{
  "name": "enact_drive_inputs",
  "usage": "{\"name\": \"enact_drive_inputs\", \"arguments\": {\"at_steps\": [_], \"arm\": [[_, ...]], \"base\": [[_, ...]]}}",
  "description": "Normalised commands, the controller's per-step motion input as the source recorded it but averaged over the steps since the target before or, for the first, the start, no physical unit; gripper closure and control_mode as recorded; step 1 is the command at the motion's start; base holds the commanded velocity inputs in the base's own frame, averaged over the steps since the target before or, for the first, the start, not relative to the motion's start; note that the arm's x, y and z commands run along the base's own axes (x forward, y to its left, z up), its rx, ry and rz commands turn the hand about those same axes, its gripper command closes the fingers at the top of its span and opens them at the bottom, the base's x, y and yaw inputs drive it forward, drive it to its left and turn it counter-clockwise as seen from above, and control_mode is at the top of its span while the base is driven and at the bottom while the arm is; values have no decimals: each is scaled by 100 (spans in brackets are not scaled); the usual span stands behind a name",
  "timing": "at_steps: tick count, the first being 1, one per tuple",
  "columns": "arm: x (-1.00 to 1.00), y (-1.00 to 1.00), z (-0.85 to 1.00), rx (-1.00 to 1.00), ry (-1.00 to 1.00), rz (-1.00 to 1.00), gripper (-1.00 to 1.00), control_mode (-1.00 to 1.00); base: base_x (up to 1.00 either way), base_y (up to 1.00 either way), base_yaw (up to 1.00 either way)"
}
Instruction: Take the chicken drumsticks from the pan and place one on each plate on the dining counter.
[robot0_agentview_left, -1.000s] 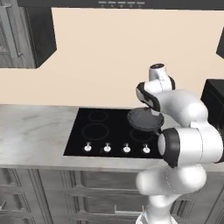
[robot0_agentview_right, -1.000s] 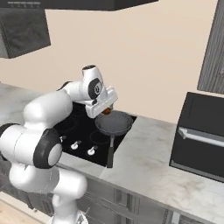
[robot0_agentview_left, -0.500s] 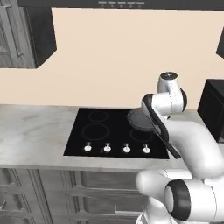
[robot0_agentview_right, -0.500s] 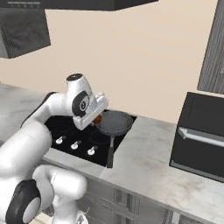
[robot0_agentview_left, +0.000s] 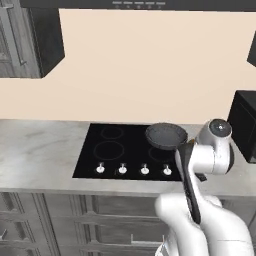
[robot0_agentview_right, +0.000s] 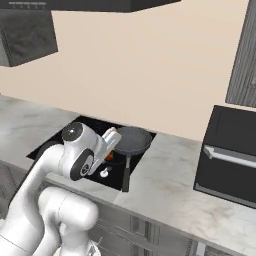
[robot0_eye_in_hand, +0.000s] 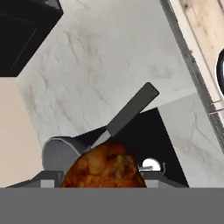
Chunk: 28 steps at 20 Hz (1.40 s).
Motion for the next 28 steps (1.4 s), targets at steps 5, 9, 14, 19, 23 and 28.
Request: {"name": "enact_drive_inputs", "arguments": {"at_steps": [5, 9, 14, 19, 23, 28], "arm": [[-14, -2, -1, 0, -4, 0, 100, 100], [0, 0, 0, 0, 0, 0, 100, 100], [0, 0, 0, 0, 0, 0, 100, 100], [0, 0, 0, 0, 0, 0, 100, 100], [0, 0, 0, 0, 0, 0, 100, 100], [0, 0, 0, 0, 0, 0, 100, 100]], "base": [[-76, -3, 17], [-100, 0, 41], [-90, 0, 52], [-73, 0, 59], [-64, -11, 63], [-71, -18, 63]]}}
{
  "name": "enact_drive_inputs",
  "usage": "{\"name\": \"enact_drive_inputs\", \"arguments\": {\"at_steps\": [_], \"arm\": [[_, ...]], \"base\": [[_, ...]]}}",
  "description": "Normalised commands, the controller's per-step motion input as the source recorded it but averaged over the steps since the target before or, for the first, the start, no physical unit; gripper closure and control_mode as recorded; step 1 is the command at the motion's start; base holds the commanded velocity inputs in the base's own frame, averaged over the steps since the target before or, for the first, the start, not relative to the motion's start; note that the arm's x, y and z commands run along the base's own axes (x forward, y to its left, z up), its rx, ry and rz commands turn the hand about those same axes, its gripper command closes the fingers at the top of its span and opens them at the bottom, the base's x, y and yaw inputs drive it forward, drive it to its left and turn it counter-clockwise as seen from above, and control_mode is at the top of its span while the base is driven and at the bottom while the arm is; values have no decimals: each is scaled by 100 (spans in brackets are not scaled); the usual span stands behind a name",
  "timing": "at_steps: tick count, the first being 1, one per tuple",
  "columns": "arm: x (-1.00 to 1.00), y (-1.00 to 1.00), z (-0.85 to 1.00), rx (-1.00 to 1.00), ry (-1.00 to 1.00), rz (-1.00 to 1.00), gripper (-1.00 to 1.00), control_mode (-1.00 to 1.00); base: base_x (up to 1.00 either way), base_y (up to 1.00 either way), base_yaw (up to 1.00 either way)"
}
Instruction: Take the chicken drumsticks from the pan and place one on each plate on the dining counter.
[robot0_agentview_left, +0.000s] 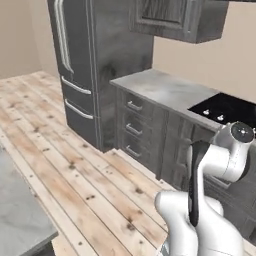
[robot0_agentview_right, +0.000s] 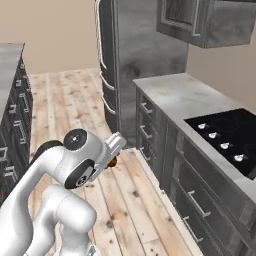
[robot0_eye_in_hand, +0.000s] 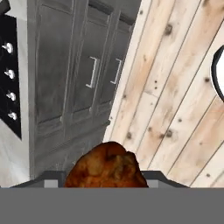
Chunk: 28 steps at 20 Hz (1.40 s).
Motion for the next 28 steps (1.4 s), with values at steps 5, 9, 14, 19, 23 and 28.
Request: {"name": "enact_drive_inputs", "arguments": {"at_steps": [5, 9, 14, 19, 23, 28], "arm": [[0, 0, 0, 0, 0, 0, 100, 100], [0, 0, 0, 0, 0, 0, 100, 100], [0, 0, 0, 0, 0, 0, 100, 100], [0, 0, 0, 0, 0, 0, 100, 100], [0, 0, 0, 0, 0, 0, 100, 100], [0, 0, 0, 0, 0, 0, 100, 100]], "base": [[-87, -59, 58], [-91, -5, 40], [-27, 97, 19], [0, 100, 14], [2, 100, 3], [28, 100, 0]]}}
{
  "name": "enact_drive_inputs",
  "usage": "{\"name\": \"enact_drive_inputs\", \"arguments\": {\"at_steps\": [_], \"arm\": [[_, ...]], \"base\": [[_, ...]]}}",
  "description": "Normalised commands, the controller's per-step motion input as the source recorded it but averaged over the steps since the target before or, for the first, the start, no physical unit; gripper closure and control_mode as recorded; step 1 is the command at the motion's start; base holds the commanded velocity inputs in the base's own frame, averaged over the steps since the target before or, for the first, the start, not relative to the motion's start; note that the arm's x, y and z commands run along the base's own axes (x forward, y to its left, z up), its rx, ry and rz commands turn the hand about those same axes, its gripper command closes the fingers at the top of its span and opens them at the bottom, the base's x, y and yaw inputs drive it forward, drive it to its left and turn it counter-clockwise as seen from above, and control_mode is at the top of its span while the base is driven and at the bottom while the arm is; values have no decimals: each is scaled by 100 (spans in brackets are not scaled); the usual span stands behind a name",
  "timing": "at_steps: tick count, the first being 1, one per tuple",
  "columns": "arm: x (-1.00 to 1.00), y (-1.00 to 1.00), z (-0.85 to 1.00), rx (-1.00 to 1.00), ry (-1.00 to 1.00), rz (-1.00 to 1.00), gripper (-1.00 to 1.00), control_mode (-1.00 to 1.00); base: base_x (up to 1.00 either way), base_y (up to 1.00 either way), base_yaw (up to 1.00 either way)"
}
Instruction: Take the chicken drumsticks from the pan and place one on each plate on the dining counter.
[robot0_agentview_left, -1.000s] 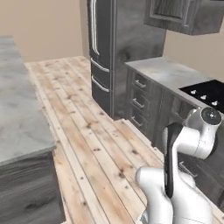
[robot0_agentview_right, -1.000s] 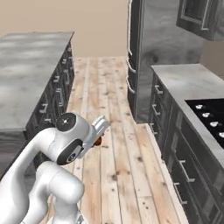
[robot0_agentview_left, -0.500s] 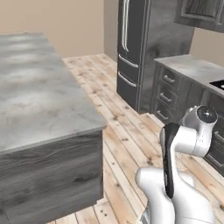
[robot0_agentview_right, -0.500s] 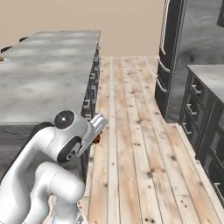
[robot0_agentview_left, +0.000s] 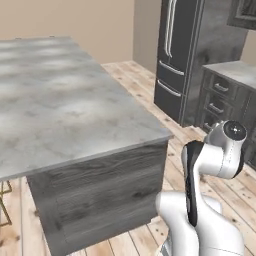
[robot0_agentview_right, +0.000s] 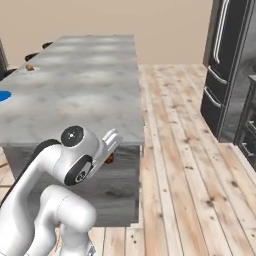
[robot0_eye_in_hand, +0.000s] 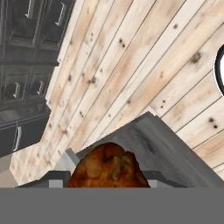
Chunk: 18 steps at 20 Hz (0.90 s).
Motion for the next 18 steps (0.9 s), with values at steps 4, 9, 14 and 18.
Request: {"name": "enact_drive_inputs", "arguments": {"at_steps": [4, 9, 14, 18], "arm": [[0, 0, 0, 0, 0, 0, 100, 100], [0, 0, 0, 0, 0, 0, 100, 100], [0, 0, 0, 0, 0, 0, 100, 100], [0, 0, 0, 0, 0, 0, 100, 100]], "base": [[53, 100, -1], [36, 100, 0], [0, 100, 0], [0, 100, 0]]}}
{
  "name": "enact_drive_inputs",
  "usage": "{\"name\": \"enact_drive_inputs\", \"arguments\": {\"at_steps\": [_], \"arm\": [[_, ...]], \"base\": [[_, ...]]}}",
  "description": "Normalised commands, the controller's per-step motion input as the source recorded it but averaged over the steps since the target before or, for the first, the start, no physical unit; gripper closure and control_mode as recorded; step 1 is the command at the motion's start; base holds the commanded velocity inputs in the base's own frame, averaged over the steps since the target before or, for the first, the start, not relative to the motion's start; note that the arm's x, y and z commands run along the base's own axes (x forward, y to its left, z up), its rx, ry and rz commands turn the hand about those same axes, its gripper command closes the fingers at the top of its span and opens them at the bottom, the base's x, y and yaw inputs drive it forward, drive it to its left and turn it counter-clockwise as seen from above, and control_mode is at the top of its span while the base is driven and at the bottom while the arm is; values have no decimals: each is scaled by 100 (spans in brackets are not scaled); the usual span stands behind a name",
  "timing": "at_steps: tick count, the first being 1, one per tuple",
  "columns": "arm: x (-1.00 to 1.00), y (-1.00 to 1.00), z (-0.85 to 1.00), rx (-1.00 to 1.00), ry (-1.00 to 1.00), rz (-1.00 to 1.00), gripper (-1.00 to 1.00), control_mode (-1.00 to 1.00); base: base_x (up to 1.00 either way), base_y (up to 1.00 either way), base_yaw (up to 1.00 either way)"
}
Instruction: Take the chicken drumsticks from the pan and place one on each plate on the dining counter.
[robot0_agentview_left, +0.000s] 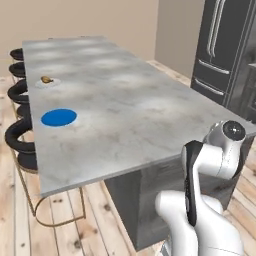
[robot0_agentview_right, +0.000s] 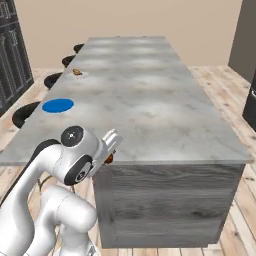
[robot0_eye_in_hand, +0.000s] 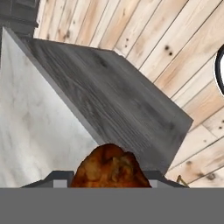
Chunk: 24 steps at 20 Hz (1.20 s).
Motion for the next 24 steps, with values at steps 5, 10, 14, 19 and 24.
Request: {"name": "enact_drive_inputs", "arguments": {"at_steps": [5, 10, 14, 19, 24], "arm": [[0, 0, 0, 0, 0, 0, 100, 100], [0, 0, 0, 0, 0, 0, 100, 100], [0, 0, 0, 0, 0, 0, 100, 100], [0, 0, 0, 0, 0, 0, 100, 100], [0, 0, 0, 0, 0, 0, 100, 100]], "base": [[0, 100, 0], [0, 100, 0], [7, 100, 0], [48, 100, -13], [75, 100, -28]]}}
